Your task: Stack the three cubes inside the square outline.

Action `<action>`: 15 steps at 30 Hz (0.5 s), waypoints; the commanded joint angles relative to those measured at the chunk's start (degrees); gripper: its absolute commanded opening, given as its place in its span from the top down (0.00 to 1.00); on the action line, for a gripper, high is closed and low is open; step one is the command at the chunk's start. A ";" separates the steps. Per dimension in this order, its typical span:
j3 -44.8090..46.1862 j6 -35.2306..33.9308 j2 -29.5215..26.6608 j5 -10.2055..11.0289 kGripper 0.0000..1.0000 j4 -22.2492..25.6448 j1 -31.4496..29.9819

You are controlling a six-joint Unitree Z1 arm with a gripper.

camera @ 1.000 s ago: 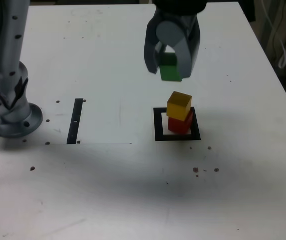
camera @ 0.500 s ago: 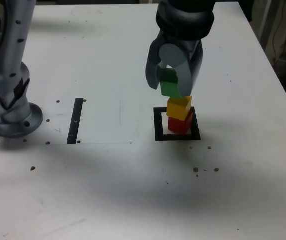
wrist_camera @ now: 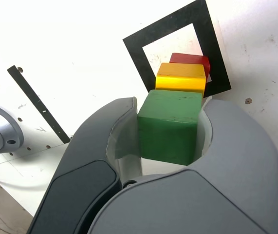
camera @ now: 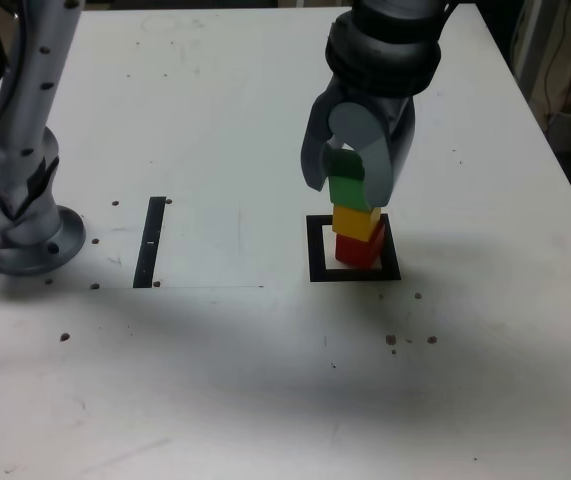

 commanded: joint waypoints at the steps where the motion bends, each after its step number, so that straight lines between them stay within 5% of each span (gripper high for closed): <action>1: -0.43 0.16 0.37 0.06 0.65 0.43 -0.05; 15: -0.79 1.22 1.36 -0.05 0.10 0.59 -0.05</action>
